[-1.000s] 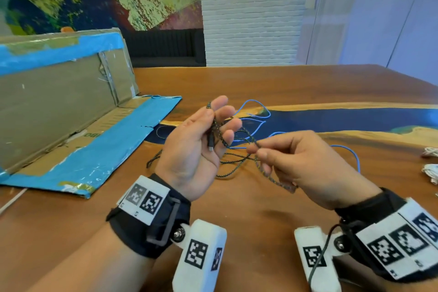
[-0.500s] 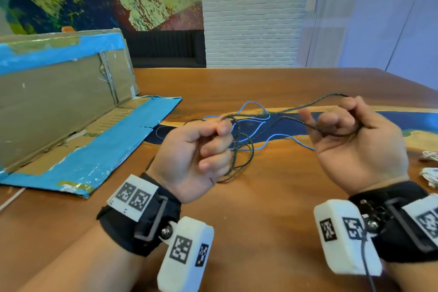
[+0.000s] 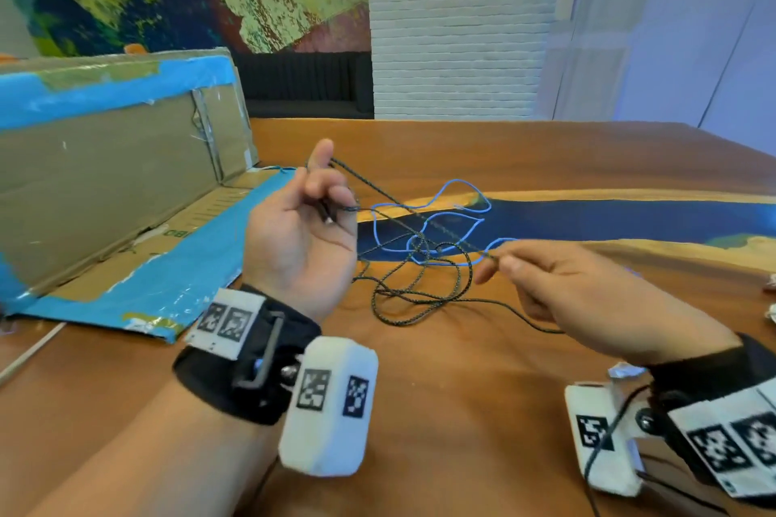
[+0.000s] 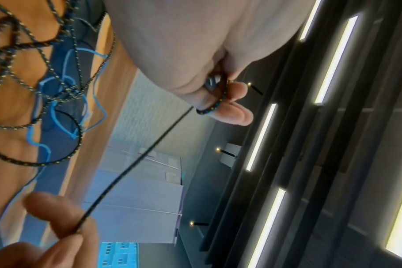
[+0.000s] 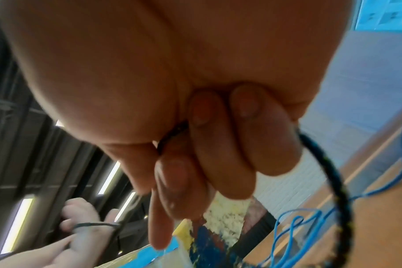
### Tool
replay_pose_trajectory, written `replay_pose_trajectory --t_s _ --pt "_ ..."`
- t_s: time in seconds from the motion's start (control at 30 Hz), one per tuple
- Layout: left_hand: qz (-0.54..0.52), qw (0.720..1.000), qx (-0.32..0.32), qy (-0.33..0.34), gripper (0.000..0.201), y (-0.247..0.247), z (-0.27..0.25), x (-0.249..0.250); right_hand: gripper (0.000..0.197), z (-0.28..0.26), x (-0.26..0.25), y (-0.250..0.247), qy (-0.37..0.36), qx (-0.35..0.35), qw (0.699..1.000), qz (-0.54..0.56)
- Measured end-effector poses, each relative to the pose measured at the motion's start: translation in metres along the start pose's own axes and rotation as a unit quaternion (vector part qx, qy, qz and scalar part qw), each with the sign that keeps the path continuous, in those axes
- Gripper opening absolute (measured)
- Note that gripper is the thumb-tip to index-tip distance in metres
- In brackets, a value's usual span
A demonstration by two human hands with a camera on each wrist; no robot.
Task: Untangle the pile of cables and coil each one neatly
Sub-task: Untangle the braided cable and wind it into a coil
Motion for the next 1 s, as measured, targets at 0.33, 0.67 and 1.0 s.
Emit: replay_pose_trajectory --t_s 0.33,0.67,1.0 --pt "0.49 0.869 -0.067 0.017 0.022 -0.015 -0.011 -0.055 0.023 -0.018 -0.033 0.026 -0.07 -0.097 0.988 0.094" --pt "0.425 0.856 -0.217 -0.201 0.038 -0.005 -0.039 -0.066 0.02 0.001 0.001 -0.015 -0.021 0.162 0.977 0.137" --pt "0.1 0.993 -0.005 -0.061 0.03 -0.005 -0.007 -0.035 0.017 0.0 -0.001 0.016 0.029 0.035 0.962 0.268"
Point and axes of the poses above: each hand's wrist, its own z-axis towards the middle knuckle, its own y-axis out of the palm, x = y × z, the point moved 4 cm from there along z, towards the middle knuckle, and after that the axes turned 9 degrees about x, right-handed, at the moved point
